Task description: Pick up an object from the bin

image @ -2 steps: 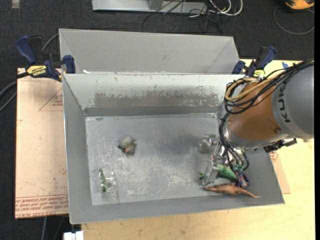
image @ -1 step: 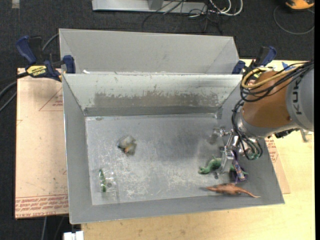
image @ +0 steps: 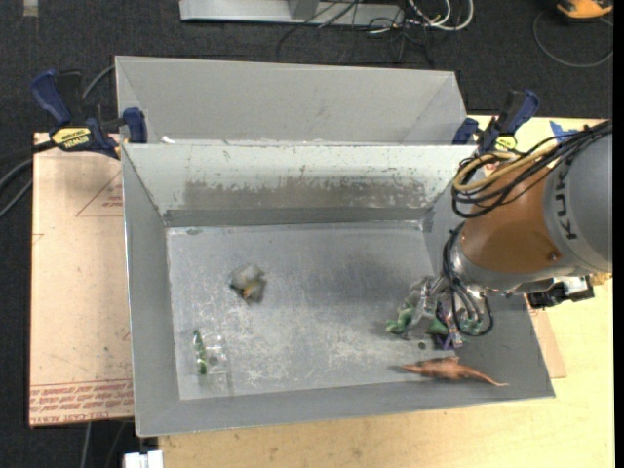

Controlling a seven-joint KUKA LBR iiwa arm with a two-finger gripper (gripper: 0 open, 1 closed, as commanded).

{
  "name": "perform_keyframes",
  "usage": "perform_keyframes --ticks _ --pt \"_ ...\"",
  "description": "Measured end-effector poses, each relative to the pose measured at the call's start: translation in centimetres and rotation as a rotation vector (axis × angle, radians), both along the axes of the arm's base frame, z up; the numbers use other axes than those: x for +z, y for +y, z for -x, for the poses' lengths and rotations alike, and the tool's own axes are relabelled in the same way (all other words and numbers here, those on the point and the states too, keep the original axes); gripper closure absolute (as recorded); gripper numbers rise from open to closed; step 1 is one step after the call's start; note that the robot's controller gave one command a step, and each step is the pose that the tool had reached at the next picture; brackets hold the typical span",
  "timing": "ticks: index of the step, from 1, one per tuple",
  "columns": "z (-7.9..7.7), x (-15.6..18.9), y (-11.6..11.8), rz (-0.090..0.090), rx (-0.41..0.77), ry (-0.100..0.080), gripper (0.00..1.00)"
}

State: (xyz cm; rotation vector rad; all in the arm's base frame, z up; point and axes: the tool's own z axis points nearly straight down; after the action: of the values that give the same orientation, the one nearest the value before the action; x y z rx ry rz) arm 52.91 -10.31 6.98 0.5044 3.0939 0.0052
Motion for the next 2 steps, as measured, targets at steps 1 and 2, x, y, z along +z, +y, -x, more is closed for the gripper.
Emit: perform_keyframes --ticks 1,2 --pt "0.0 0.0 0.0 0.0 0.0 0.0 1.0" --pt "-2.1 0.0 -1.2 -0.001 0.275 -0.002 1.0"
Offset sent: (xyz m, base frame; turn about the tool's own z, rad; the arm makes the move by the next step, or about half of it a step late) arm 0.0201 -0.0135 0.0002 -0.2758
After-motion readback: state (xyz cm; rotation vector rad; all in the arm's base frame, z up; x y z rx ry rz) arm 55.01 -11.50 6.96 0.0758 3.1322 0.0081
